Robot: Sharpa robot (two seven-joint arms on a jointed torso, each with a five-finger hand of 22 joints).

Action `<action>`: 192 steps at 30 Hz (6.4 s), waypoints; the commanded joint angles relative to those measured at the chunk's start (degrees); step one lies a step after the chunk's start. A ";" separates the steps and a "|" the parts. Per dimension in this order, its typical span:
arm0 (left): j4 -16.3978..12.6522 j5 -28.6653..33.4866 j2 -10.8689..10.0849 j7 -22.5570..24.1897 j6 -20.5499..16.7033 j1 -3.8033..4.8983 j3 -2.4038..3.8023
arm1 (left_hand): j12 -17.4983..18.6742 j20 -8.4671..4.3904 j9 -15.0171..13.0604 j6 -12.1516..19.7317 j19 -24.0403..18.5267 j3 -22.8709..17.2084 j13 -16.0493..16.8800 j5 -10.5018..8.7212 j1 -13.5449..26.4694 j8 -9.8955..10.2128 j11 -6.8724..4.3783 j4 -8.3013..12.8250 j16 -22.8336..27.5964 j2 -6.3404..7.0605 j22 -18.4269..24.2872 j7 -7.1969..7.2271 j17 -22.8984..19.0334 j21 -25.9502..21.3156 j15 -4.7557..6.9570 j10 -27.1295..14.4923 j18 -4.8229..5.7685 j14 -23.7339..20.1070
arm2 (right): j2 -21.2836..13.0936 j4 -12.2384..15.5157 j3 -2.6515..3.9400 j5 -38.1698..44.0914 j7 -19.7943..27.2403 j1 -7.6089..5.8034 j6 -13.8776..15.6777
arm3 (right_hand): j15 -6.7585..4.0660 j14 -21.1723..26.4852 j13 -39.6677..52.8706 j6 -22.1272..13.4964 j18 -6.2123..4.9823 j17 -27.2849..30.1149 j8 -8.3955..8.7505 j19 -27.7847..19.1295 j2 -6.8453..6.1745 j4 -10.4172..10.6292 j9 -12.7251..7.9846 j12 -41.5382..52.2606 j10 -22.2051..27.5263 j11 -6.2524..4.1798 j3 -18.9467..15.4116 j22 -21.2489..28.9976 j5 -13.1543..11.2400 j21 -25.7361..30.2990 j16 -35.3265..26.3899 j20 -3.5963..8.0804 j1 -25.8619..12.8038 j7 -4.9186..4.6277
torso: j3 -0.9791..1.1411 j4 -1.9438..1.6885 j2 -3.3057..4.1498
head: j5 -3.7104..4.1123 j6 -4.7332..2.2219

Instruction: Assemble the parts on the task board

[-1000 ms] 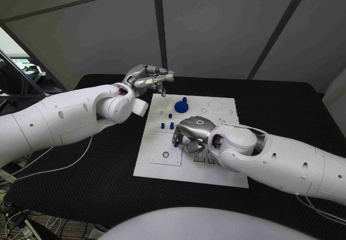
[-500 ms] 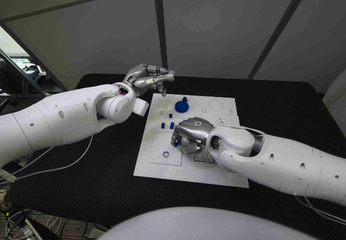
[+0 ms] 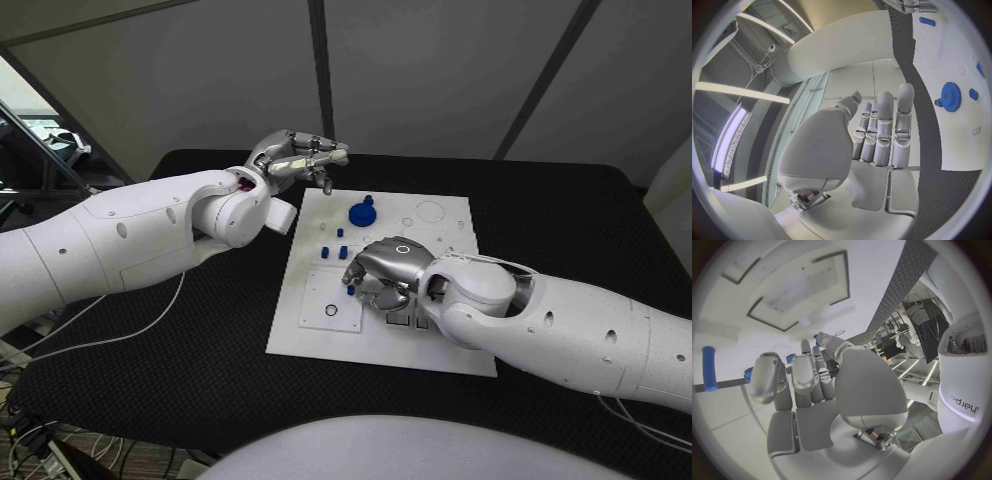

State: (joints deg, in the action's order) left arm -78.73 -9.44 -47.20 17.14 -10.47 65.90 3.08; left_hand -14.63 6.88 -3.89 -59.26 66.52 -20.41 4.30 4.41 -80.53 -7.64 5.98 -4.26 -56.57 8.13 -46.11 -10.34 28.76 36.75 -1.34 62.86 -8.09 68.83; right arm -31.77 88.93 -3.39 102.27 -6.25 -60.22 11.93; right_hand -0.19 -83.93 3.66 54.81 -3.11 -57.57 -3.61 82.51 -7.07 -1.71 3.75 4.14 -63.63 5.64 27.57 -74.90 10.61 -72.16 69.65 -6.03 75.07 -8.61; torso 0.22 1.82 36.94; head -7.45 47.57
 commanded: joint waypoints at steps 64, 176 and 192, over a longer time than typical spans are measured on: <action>1.14 0.26 0.46 -0.12 1.28 0.09 -0.91 | -0.53 0.16 0.04 0.54 -0.25 0.18 -0.04 -0.20 0.09 -0.13 0.22 -0.17 0.21 -0.46 0.24 -0.05 -0.27 -0.50 -0.12 -0.51 -2.38 -0.53 | -9.84 1.70 5.08 -2.45 -6.55 -3.18 -8.67 | -0.57 -1.29 0.35 5.39 -0.55 0.40 -2.56 1.43 2.72 2.01 1.47 8.54 -2.06 -1.44 -5.05 -4.41 -2.88 -0.91 1.84 1.02 4.66 0.31 | -0.06 0.38 -0.14 | 1.94 -2.11; 2.26 0.26 2.88 0.12 1.20 0.10 -0.89 | -0.84 0.25 0.00 0.72 -0.14 0.45 0.02 -0.19 0.61 -0.32 0.26 -0.58 0.12 -0.79 0.55 -0.08 -0.63 -0.81 -0.19 -0.75 -2.39 -0.55 | 3.31 2.57 -1.21 -2.68 -1.75 0.21 -4.09 | -0.22 -1.15 0.01 6.68 -0.04 0.47 -1.07 2.01 1.84 1.35 1.04 4.69 -3.43 -1.03 -1.85 -6.55 0.12 -3.41 3.14 0.92 3.21 -0.37 | -0.01 0.15 -0.23 | -2.03 0.02; 2.27 0.26 2.66 0.05 1.23 0.12 -0.90 | -0.84 0.25 0.00 0.72 -0.14 0.45 0.02 -0.19 0.61 -0.32 0.26 -0.58 0.12 -0.79 0.55 -0.08 -0.63 -0.81 -0.19 -0.75 -2.39 -0.55 | 1.38 4.37 -1.27 -3.61 0.17 0.35 6.61 | 0.64 -0.10 0.14 -5.50 -1.43 4.31 0.03 -0.52 -0.94 2.71 0.07 2.68 4.73 0.03 -7.25 -2.75 -1.23 3.40 1.13 -0.08 0.21 -0.17 | 0.09 0.21 -0.25 | -2.15 -0.21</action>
State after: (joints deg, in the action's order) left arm -76.39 -9.41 -44.51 16.80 -9.73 65.90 2.13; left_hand -15.08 6.88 -3.91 -58.85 66.52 -20.00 4.32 4.41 -80.23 -7.64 6.39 -4.67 -56.58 7.83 -45.63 -10.33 28.21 36.31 -1.56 62.46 -8.04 68.61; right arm -30.14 92.81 -4.68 98.92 -7.34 -59.87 12.85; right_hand 0.32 -84.04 3.71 49.76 -4.00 -53.28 -3.55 82.30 -7.97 0.99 3.74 6.58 -59.34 5.61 20.59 -74.90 9.61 -68.94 71.05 -6.22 75.68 -8.87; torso 0.26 1.97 36.71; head -9.56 47.38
